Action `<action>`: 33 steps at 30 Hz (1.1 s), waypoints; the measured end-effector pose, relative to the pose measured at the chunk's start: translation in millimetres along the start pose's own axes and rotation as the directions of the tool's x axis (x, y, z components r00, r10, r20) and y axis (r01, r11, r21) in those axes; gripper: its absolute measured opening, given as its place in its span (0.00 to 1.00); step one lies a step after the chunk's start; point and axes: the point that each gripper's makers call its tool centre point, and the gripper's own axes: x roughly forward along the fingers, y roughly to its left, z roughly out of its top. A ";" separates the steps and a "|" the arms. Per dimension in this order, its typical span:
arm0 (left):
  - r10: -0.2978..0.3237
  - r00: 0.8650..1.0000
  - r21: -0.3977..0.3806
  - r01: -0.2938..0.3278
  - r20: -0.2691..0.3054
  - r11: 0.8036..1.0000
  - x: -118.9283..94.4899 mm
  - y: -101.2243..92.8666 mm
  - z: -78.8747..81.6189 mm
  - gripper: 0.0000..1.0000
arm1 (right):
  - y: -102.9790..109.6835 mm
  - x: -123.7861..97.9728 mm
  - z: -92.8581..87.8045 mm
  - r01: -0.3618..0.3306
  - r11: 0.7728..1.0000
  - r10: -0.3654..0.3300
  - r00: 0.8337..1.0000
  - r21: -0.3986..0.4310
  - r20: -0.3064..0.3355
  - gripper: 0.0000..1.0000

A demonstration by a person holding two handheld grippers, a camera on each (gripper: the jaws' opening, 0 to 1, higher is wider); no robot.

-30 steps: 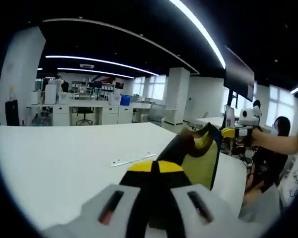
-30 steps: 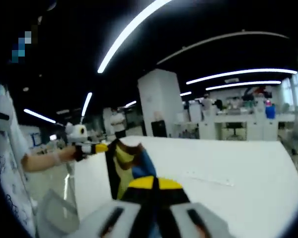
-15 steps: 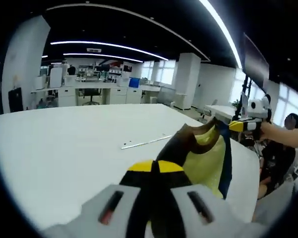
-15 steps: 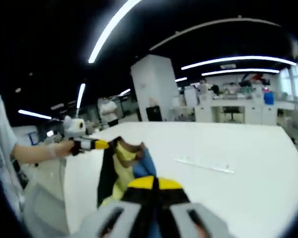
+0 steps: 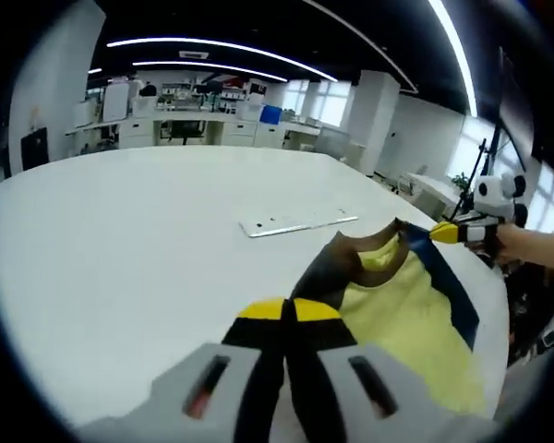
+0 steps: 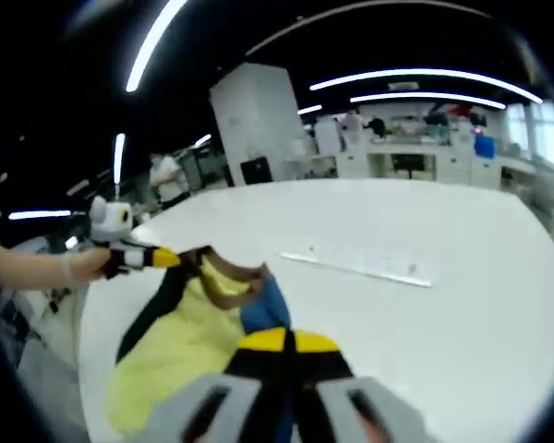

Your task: Fold the garment on the visible template until the final outline fits inside the template.

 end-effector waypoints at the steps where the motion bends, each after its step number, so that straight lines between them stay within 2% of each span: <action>1: 0.008 1.000 -0.005 -0.008 -0.018 1.000 8.6 8.8 -3.1 0.00 | -4.4 7.2 -3.0 0.011 1.000 -0.011 1.000 0.010 -0.010 0.00; 4: 0.023 0.998 -0.016 -0.024 -0.058 1.000 21.0 12.7 -14.0 0.00 | -12.3 22.0 -13.9 0.037 0.999 -0.036 0.998 0.022 -0.044 0.00; 6: 0.034 0.996 -0.014 -0.036 -0.081 0.999 30.6 19.3 -19.5 0.00 | -10.4 27.7 -19.4 0.047 0.998 -0.046 0.998 0.029 -0.054 0.00; 8: 0.046 0.994 -0.026 -0.049 -0.098 0.998 35.6 21.4 -24.8 0.00 | -20.2 38.0 -22.5 0.064 0.997 -0.062 0.996 0.037 -0.069 0.00; 9: 0.048 0.994 -0.028 -0.051 -0.098 0.998 40.7 28.8 -24.8 0.00 | -17.4 38.3 -24.9 0.074 0.996 -0.071 0.995 0.040 -0.072 0.00; 15: 0.079 0.992 -0.054 -0.084 -0.100 0.995 45.2 31.8 -31.5 0.00 | -27.1 54.9 -27.6 0.110 0.992 -0.105 0.990 0.057 -0.091 0.00; 18: 0.061 0.994 -0.052 -0.065 -0.089 0.996 45.1 26.3 -28.2 0.00 | -26.5 55.9 -27.7 0.114 0.991 -0.107 0.990 0.069 -0.087 0.00; 19: 0.038 0.996 -0.043 -0.042 -0.087 0.998 46.2 21.7 -26.9 0.00 | -22.9 56.3 -27.8 0.100 0.993 -0.094 0.992 0.070 -0.084 0.00; 20: 0.036 0.996 -0.037 -0.039 -0.087 0.999 45.1 19.9 -26.3 0.03 | -18.9 53.8 -28.7 0.101 0.993 -0.095 0.992 0.063 -0.088 0.00; 21: 0.045 0.996 -0.016 -0.046 -0.083 0.999 44.8 22.7 -24.5 0.10 | -16.6 53.0 -27.5 0.091 0.995 -0.086 0.993 0.051 -0.081 0.04; 24: 0.011 0.997 -0.021 -0.013 -0.079 1.000 41.6 15.7 -22.1 0.29 | -13.9 51.9 -26.1 0.081 0.996 -0.078 0.995 0.047 -0.068 0.30; 25: 0.008 0.997 -0.001 -0.008 -0.071 1.000 42.0 17.1 -21.0 0.35 | -11.8 50.3 -25.1 0.079 0.996 -0.077 0.995 0.038 -0.057 0.38; 26: 0.001 0.999 0.052 0.002 -0.050 0.999 40.2 15.0 -17.0 0.42 | -6.4 45.2 -24.2 0.078 0.997 -0.077 0.996 0.025 -0.045 0.43; 28: -0.012 0.999 0.051 0.014 -0.043 0.999 35.1 7.6 -16.1 0.60 | -5.8 46.1 -23.8 0.070 0.997 -0.069 0.997 0.024 -0.041 0.53; 33: -0.067 0.998 0.037 0.067 -0.001 0.997 20.2 -13.6 -5.2 0.82 | 5.6 32.1 -28.5 0.057 0.998 -0.056 0.998 0.034 -0.037 0.77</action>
